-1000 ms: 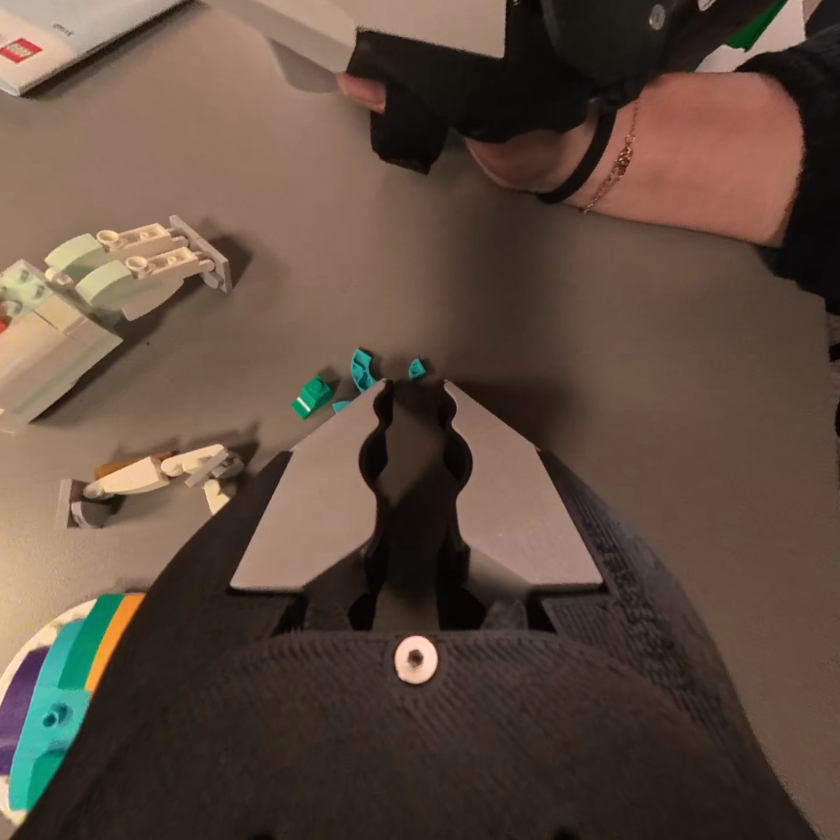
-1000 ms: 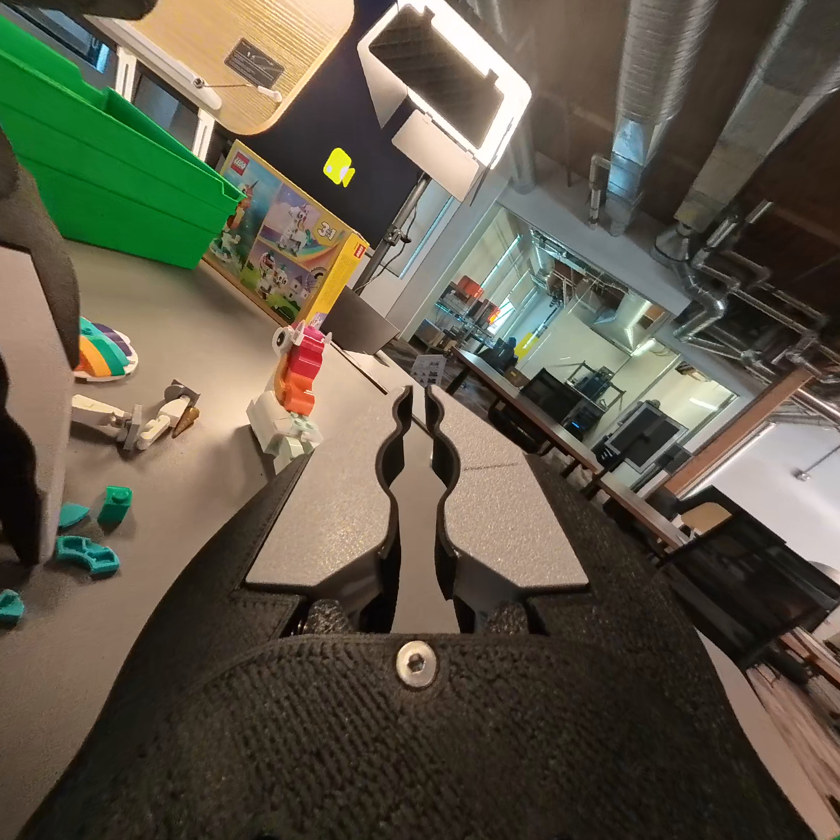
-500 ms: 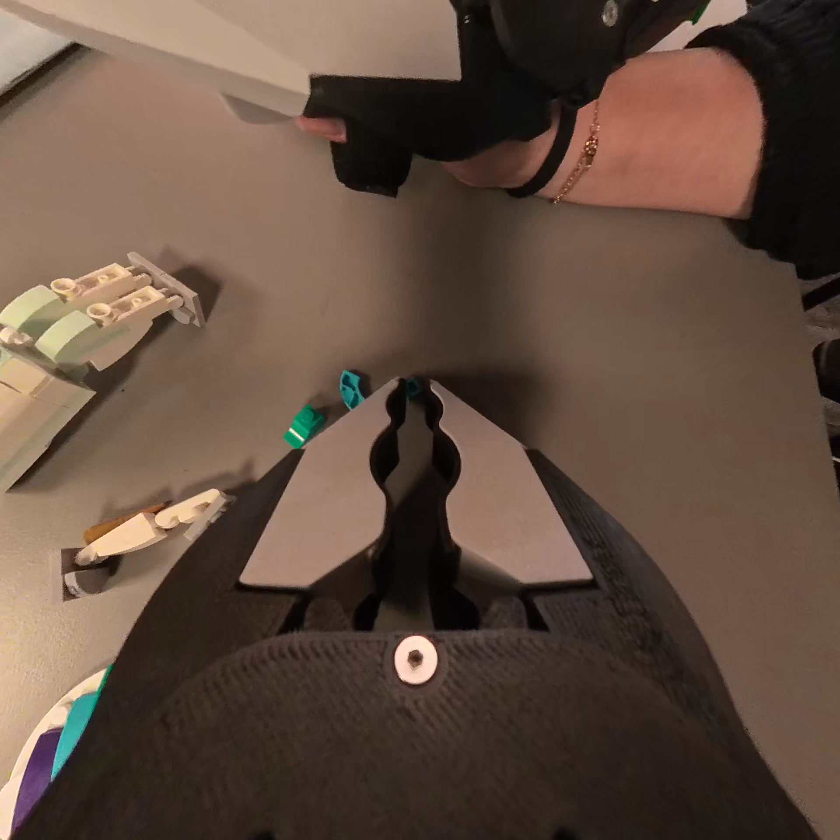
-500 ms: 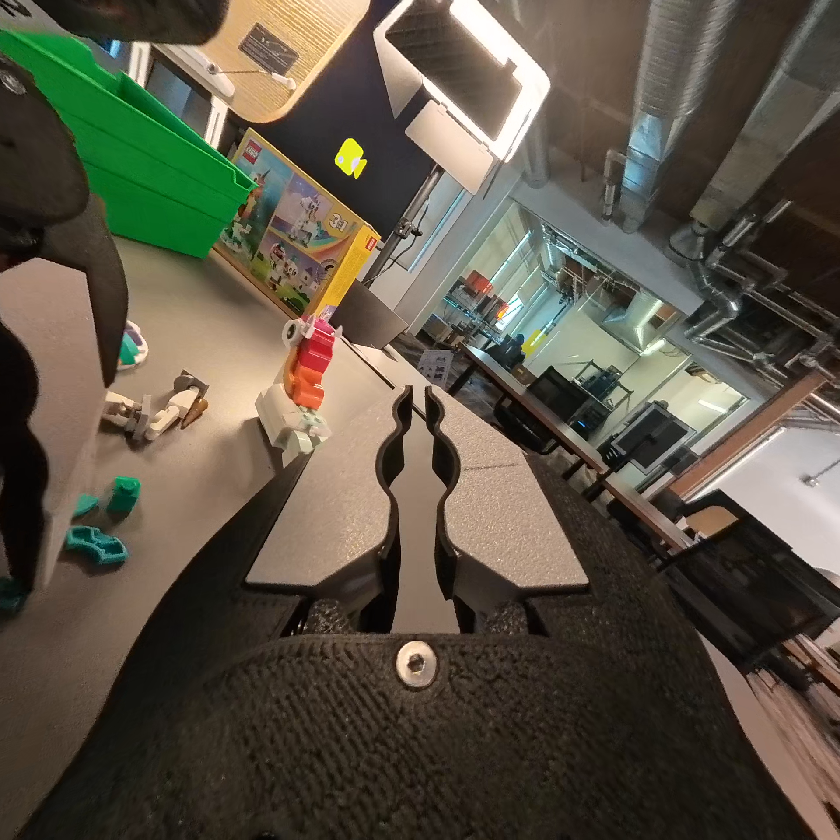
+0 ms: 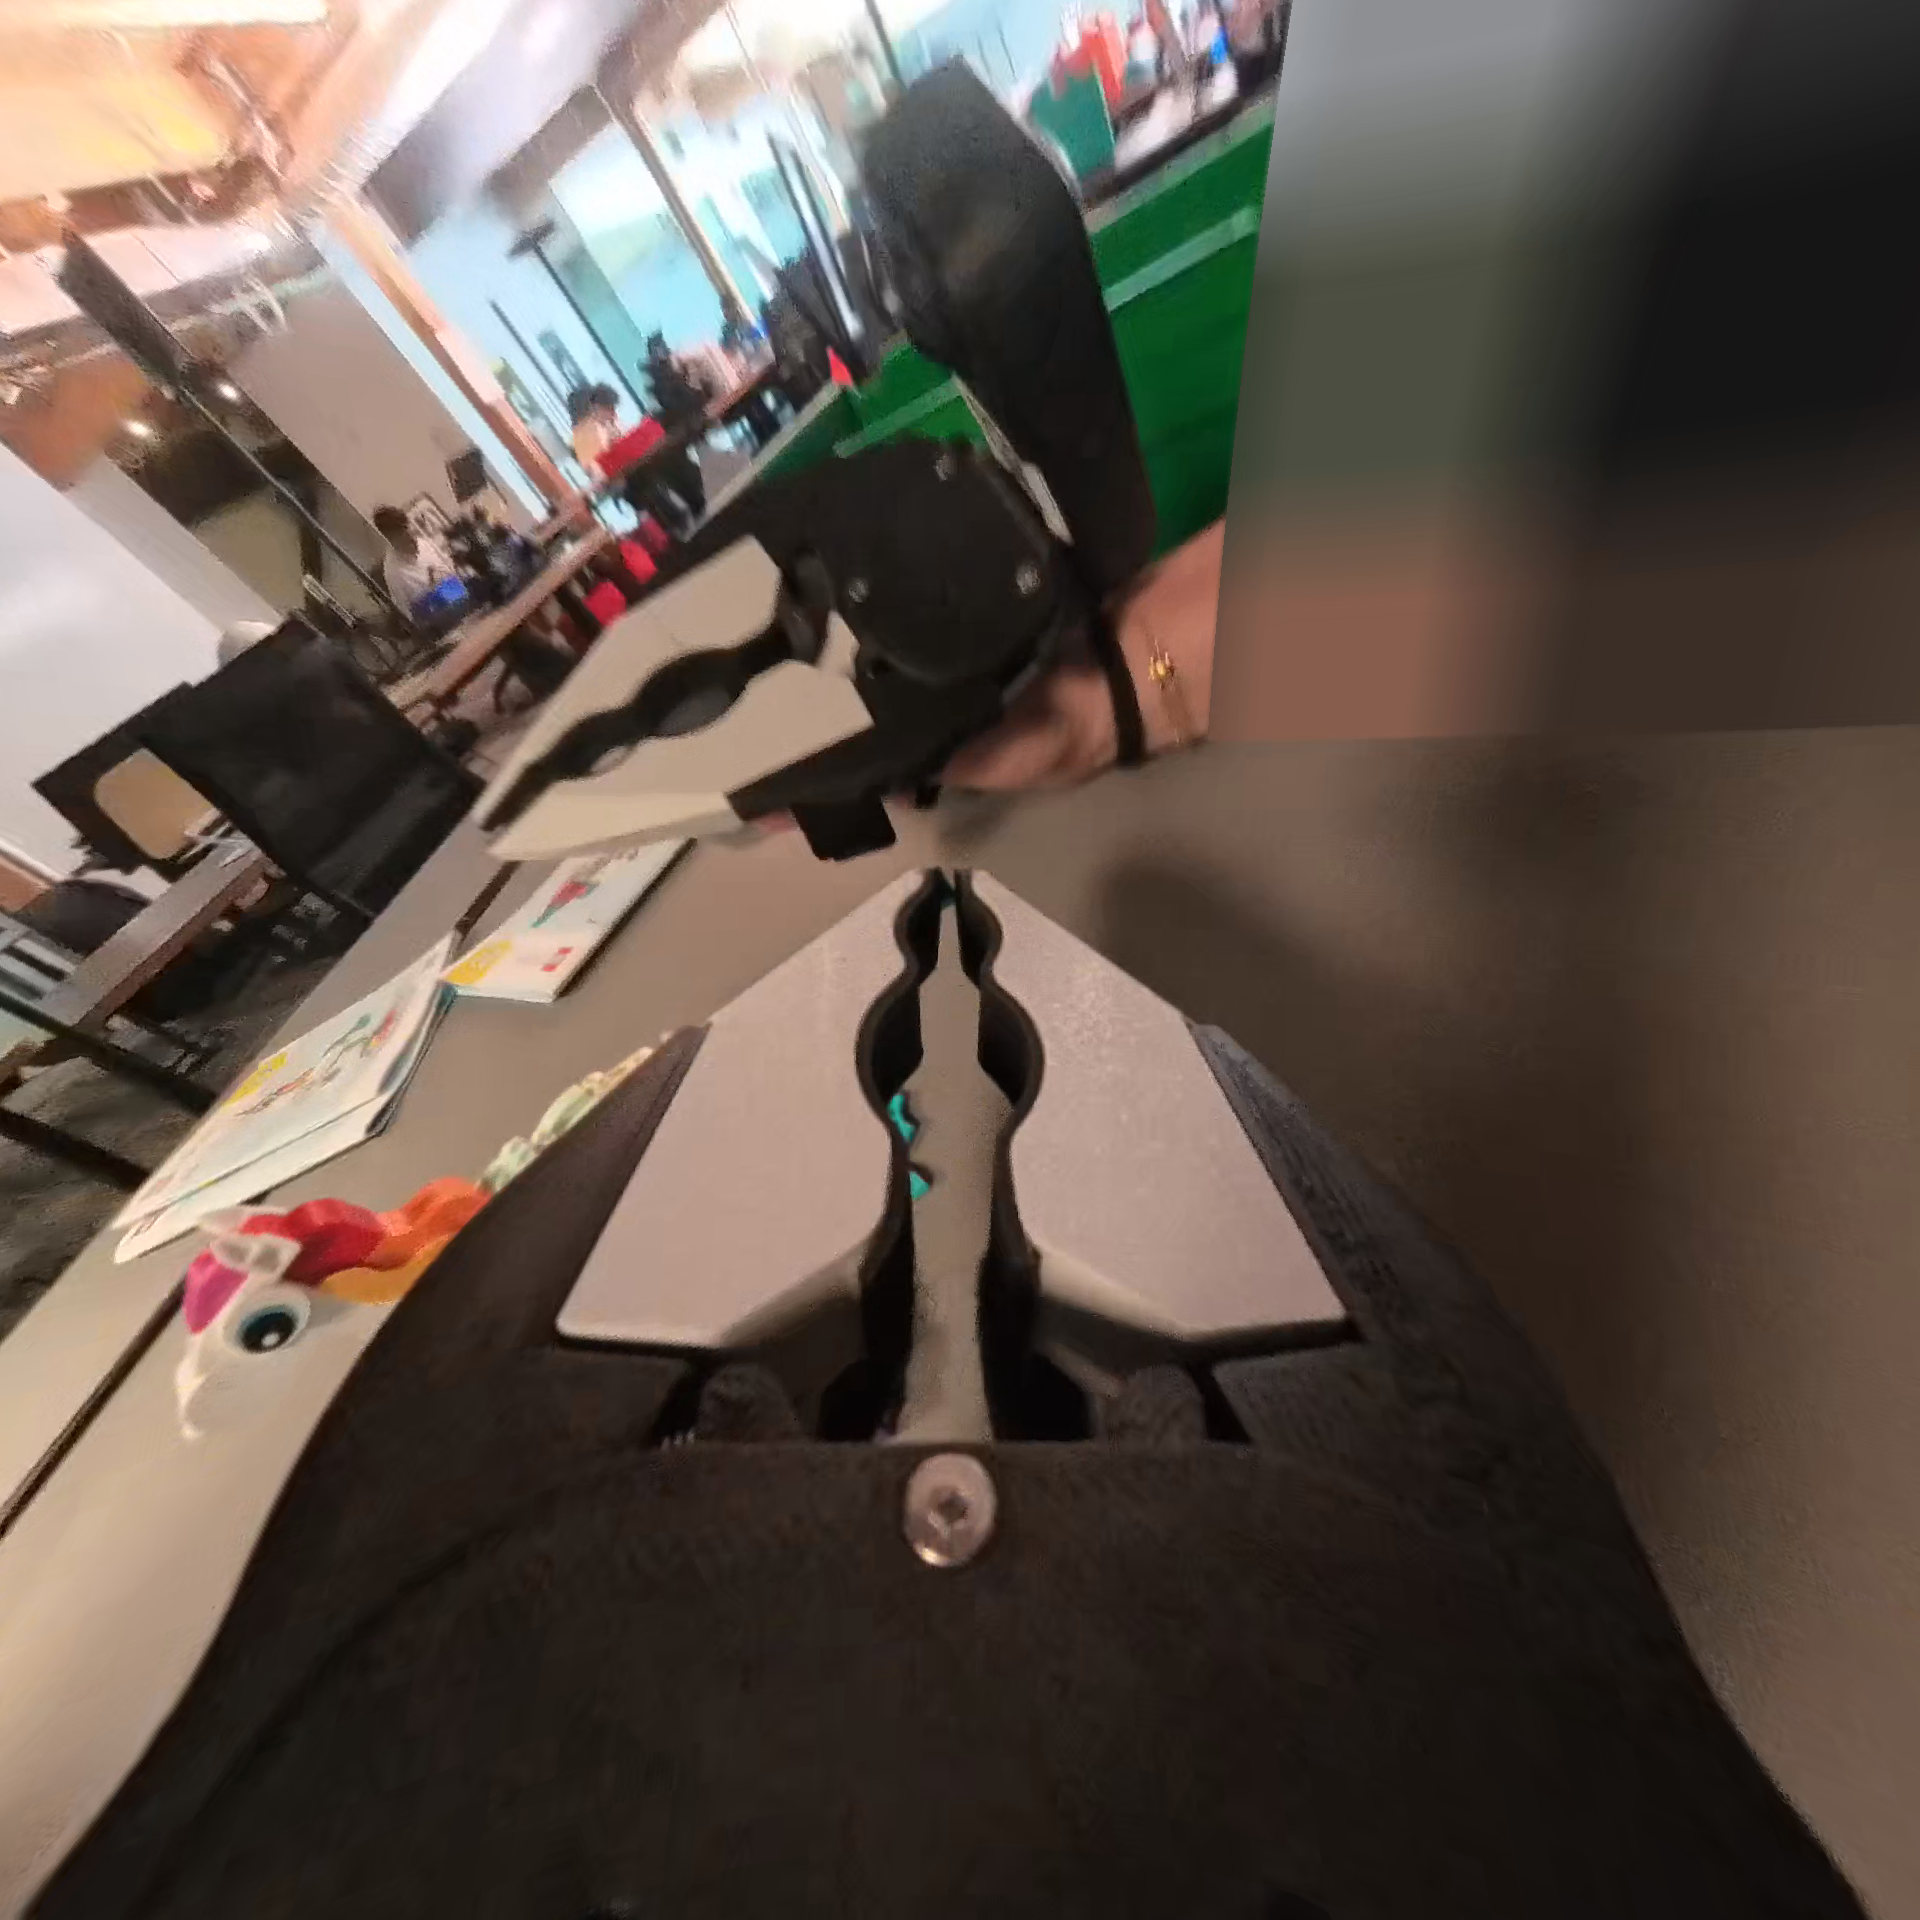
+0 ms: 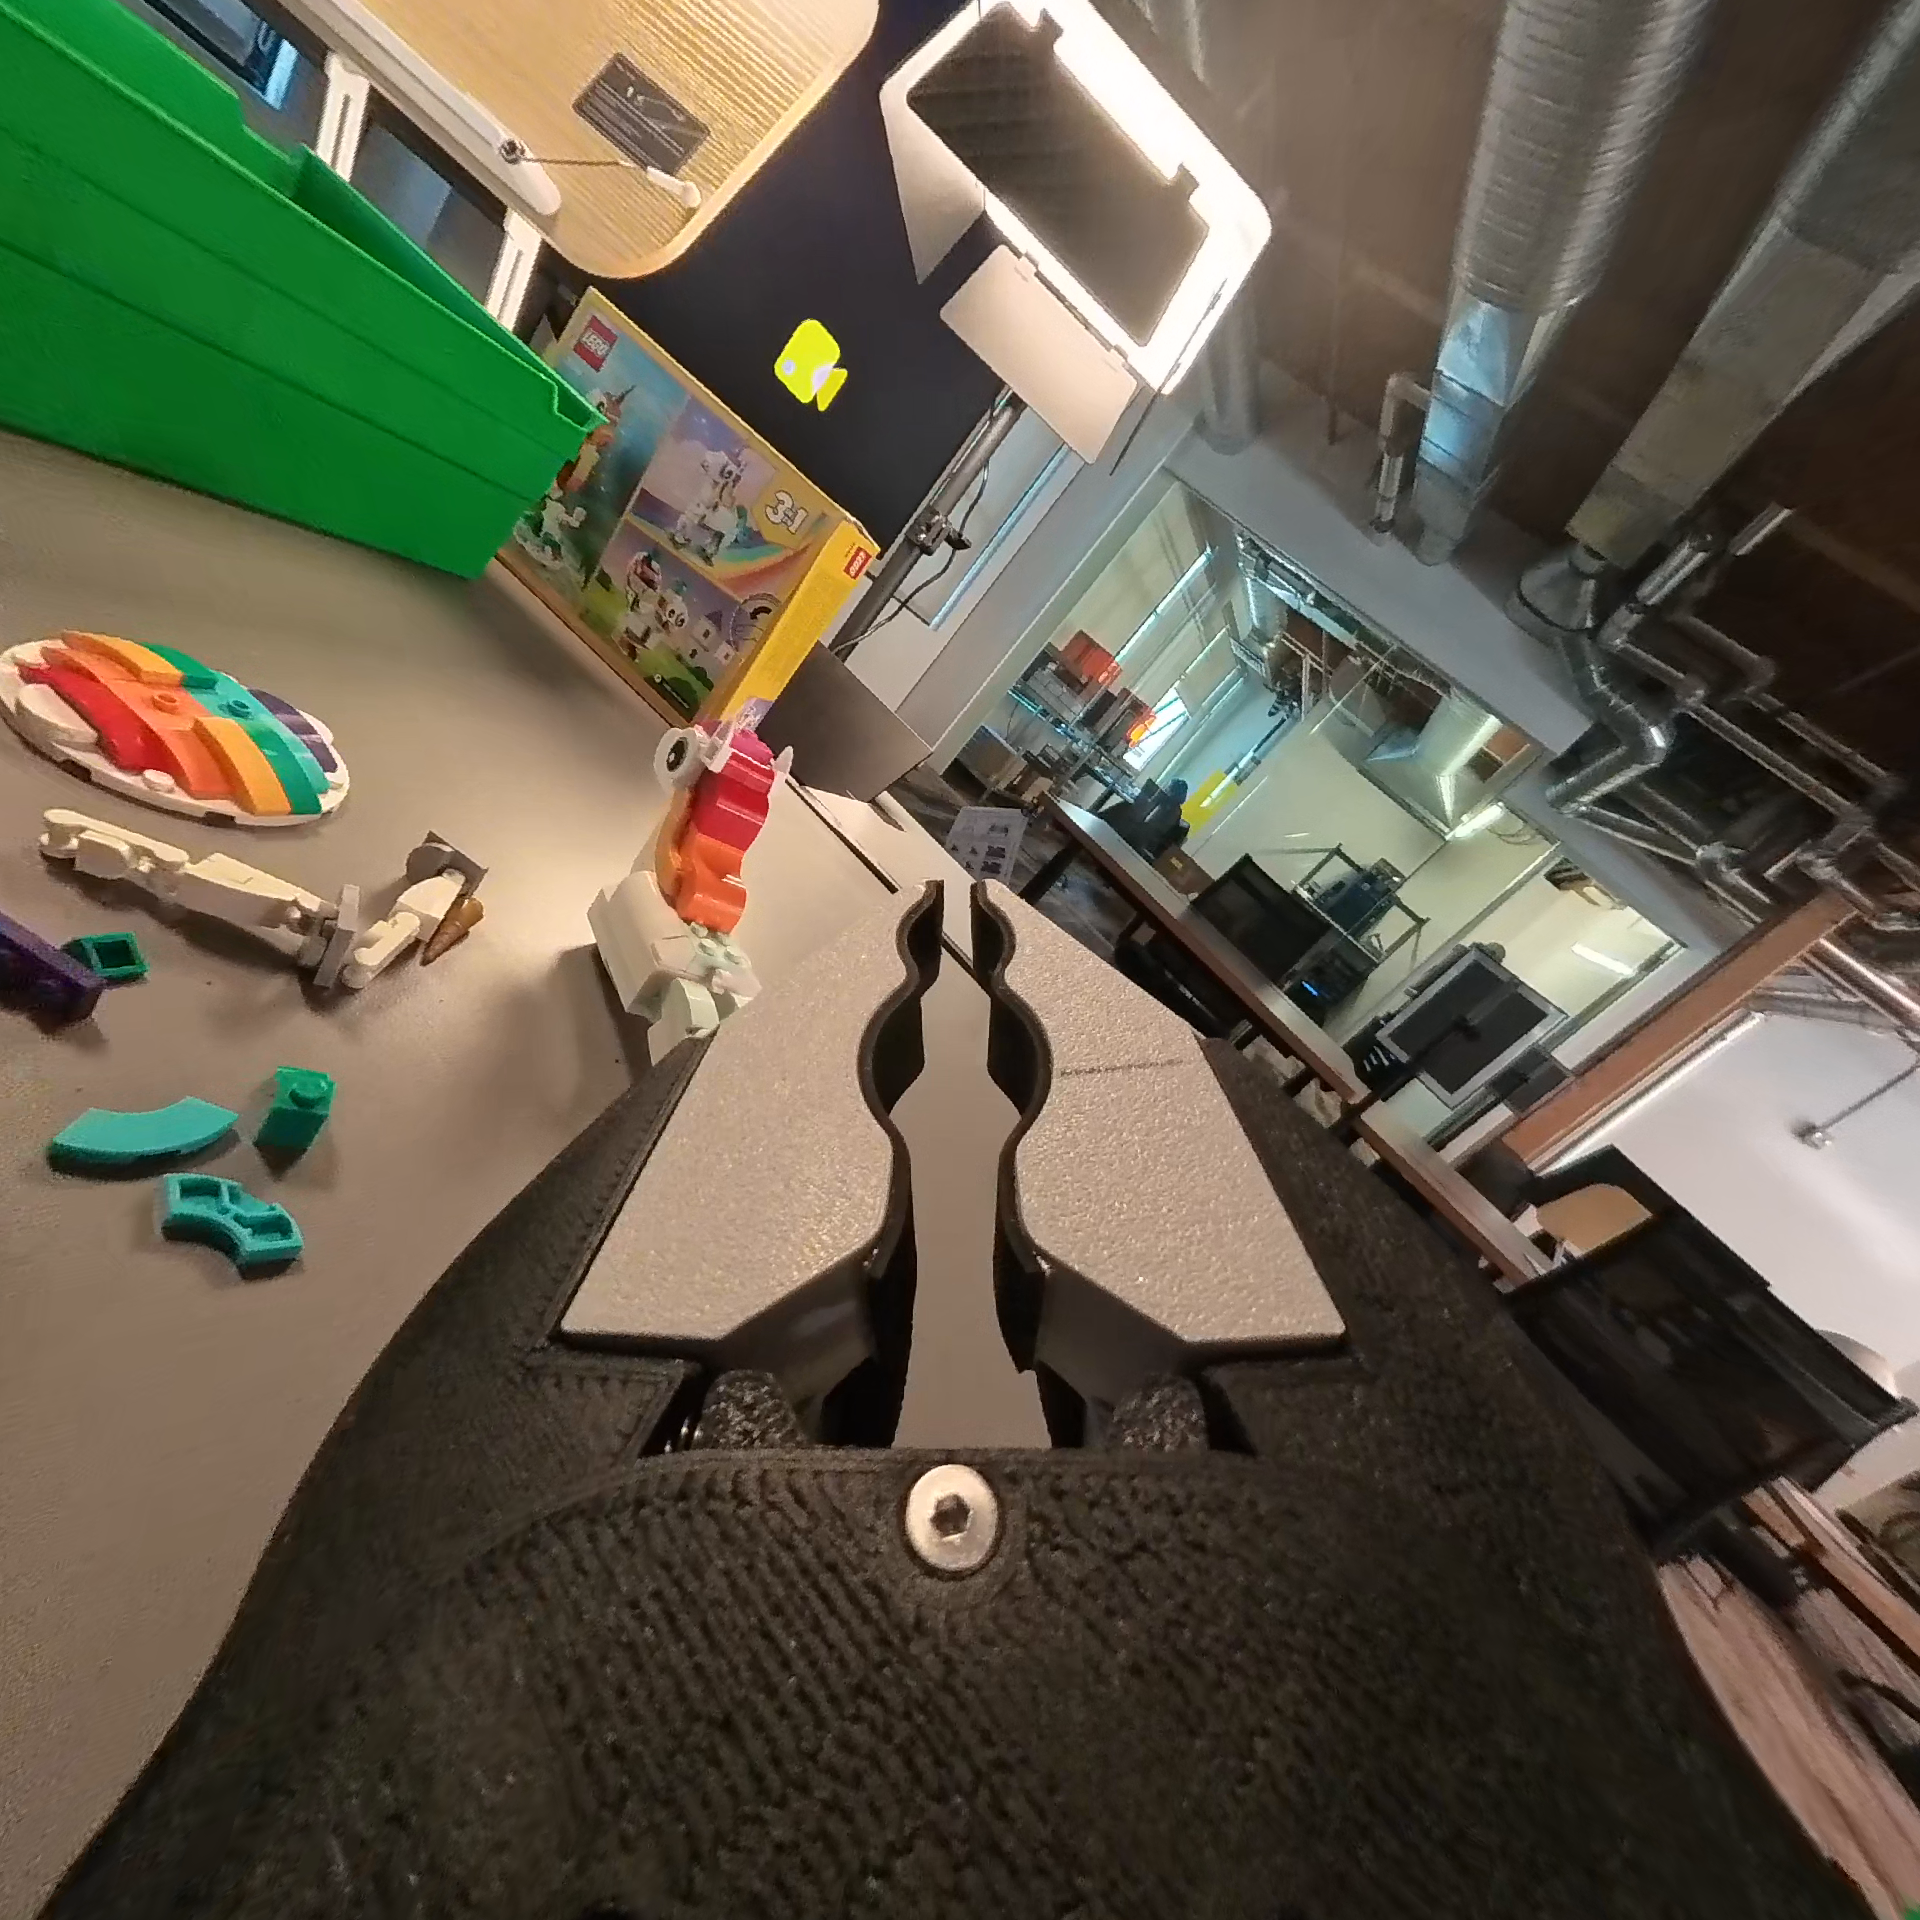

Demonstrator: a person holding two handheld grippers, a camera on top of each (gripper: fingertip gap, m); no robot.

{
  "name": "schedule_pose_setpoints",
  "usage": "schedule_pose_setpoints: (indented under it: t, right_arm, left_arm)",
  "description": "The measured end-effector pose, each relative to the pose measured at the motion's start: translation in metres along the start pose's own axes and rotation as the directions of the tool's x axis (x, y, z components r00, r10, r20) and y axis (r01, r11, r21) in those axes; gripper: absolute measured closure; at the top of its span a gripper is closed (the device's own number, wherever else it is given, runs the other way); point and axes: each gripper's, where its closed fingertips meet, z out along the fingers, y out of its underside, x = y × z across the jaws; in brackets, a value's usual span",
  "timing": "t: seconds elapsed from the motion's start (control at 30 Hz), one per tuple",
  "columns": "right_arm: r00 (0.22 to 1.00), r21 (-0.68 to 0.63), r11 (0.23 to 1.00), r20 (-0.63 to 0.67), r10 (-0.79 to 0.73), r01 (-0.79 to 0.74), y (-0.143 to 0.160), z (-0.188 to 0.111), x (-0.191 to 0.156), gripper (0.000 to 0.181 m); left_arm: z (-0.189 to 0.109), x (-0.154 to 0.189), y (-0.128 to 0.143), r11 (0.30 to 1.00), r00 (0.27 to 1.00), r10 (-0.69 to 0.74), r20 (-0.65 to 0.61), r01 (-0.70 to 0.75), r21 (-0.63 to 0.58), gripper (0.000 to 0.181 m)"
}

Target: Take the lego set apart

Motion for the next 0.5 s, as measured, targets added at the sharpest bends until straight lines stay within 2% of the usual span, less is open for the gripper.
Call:
schedule_pose_setpoints:
  t: [0.1,0.17,0.33,0.43,0.5]
  right_arm:
    - [1.0,-0.002,1.0,0.0,-0.001,0.001,0.001,0.0,0.0,0.178]
    - [1.0,-0.004,1.0,-0.002,0.002,-0.002,0.002,0.0,0.0,0.178]
    - [1.0,-0.006,1.0,-0.017,0.019,-0.02,0.003,0.0,0.005,0.178]
    - [0.999,-0.009,1.0,-0.023,0.023,-0.023,0.004,0.0,0.006,0.178]
    - [0.999,-0.009,1.0,-0.026,0.022,-0.022,0.004,0.001,0.007,0.178]
  left_arm:
    - [-0.018,-0.027,-0.008,0.995,0.987,-0.083,0.135,0.075,0.065,0.179]
    - [-0.038,-0.043,-0.017,0.991,0.971,-0.099,0.219,0.075,0.114,0.179]
    - [-0.105,-0.063,-0.059,0.983,0.908,-0.035,0.417,-0.043,0.176,0.179]
    - [-0.174,-0.079,-0.088,0.98,0.775,-0.056,0.63,-0.079,0.184,0.18]
    - [-0.226,-0.09,-0.092,0.987,0.661,-0.085,0.745,-0.045,0.153,0.18]
